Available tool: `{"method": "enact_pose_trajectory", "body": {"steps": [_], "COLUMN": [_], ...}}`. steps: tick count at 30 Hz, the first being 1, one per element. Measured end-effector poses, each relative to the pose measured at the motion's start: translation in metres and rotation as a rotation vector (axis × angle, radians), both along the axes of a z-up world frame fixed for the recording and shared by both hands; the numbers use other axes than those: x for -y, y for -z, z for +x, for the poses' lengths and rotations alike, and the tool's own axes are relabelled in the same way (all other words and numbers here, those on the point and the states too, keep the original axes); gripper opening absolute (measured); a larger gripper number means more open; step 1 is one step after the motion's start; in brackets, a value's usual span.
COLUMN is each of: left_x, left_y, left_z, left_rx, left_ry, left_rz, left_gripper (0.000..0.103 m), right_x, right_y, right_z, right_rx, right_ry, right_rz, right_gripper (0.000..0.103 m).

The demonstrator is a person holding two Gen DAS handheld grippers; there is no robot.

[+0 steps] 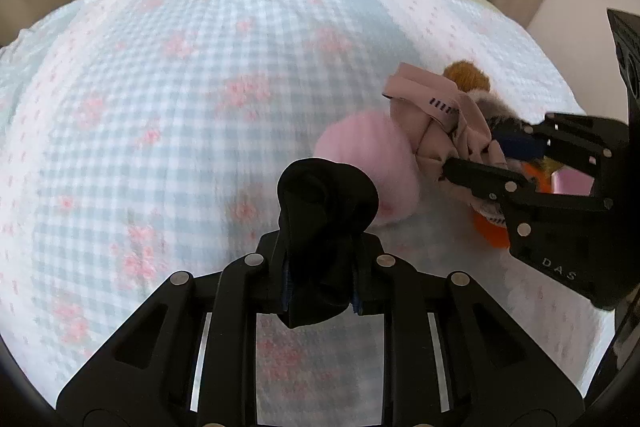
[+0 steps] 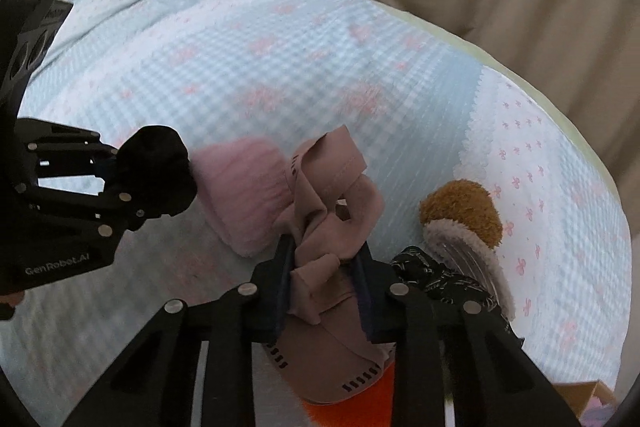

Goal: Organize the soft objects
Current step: 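Grasp the black sock with the left tool while the right tool grasps the beige cloth, then carry both items into the box and open both tools to release them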

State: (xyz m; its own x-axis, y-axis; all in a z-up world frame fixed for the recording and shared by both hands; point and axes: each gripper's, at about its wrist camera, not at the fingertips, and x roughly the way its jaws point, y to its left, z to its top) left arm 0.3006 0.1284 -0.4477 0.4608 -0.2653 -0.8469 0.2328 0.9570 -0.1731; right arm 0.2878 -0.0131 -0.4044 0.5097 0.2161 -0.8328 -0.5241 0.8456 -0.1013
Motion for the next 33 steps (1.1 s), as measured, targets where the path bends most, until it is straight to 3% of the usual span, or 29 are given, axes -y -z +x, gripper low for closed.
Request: {"method": "enact_pose_trajectory", "body": {"steps": [11,17,25,33], "left_x": [-0.009,-0.014,-0.014,0.015], "left_y": [-0.064,-0.125,-0.231,-0.307], "left_z": [-0.014,-0.033,-0.073,-0.126], "left_rx": [0.060,0.097,0.144,0.166], "left_ry": [-0.021,-0.031,-0.068,-0.060], "left_rz": [-0.028,-0.037,-0.066,-0.075], "left_gripper": [0.018,0.018,0.018,0.018], "right_x": [0.009,0.013,0.025,0.064], "right_y": [-0.063,-0.130,-0.225,-0.301], "right_z": [-0.026,-0.060,-0.110,-0.178], "right_rx": [0.032,0.061,0.098,0.128], "right_ry": [0.111,0.168,0.283,0.440], "right_rz": [0.134,0.207,0.265,0.329], "right_gripper": [0.023,0.023,0.023,0.023]}}
